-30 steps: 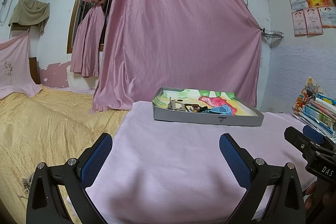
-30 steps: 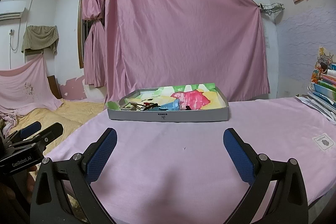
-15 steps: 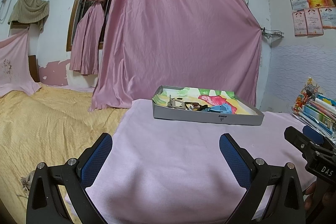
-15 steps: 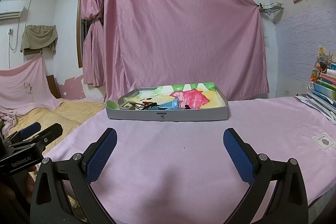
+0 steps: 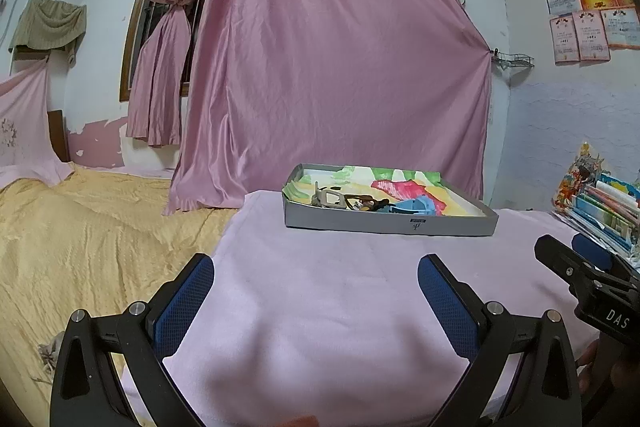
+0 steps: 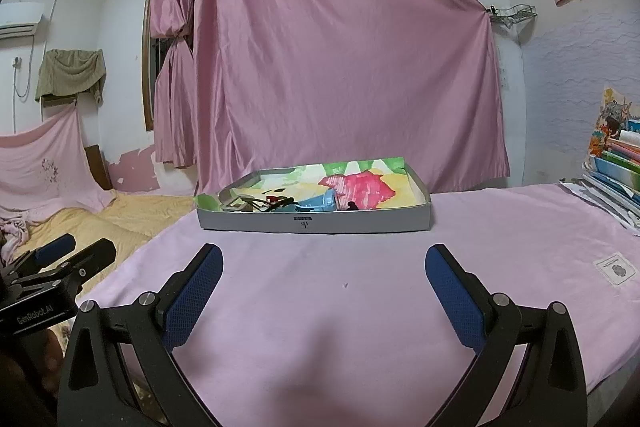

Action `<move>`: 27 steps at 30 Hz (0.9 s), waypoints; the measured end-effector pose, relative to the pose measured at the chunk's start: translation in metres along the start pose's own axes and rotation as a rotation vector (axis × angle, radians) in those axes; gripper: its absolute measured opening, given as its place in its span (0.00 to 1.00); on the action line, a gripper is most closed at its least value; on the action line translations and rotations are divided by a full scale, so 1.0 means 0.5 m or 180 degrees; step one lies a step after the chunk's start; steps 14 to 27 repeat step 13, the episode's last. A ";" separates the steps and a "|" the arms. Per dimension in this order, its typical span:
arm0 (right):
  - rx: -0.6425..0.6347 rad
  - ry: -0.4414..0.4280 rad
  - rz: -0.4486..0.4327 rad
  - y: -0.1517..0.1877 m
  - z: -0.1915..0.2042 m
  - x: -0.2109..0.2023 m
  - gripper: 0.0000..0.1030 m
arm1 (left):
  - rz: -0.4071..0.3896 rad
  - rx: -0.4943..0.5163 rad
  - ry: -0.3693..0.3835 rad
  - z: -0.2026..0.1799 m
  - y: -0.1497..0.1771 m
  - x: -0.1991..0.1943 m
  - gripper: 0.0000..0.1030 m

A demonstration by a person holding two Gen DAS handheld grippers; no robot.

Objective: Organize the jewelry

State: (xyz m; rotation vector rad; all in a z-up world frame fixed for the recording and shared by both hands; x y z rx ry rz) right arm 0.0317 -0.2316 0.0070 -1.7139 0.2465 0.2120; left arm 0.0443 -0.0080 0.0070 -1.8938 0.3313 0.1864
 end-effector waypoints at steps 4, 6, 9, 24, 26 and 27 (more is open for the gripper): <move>0.0005 -0.0001 0.0013 -0.003 -0.002 0.003 0.97 | -0.0001 -0.0002 0.0003 -0.002 -0.003 0.005 0.99; 0.0011 -0.0003 0.0024 -0.003 -0.004 0.006 0.97 | 0.0016 0.0002 0.0011 -0.002 -0.002 0.004 0.99; 0.0019 -0.0006 0.0042 -0.003 -0.005 0.012 0.97 | 0.0033 0.0012 0.0012 -0.002 -0.008 0.006 0.99; 0.0030 -0.0012 0.0068 -0.003 -0.007 0.021 0.97 | 0.0062 0.0021 -0.0001 -0.009 -0.018 0.018 0.99; 0.0030 -0.0012 0.0068 -0.003 -0.007 0.021 0.97 | 0.0062 0.0021 -0.0001 -0.009 -0.018 0.018 0.99; 0.0030 -0.0012 0.0068 -0.003 -0.007 0.021 0.97 | 0.0062 0.0021 -0.0001 -0.009 -0.018 0.018 0.99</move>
Point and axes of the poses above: each gripper's, at about its wrist camera, not at the fingertips, and x roughly the way its jaws point, z to its left, y to its underside, the point moved 5 cm from there along x, roughly the way its jaws point, and after that the axes turned 15 degrees about -x, right-handed, at the moved point
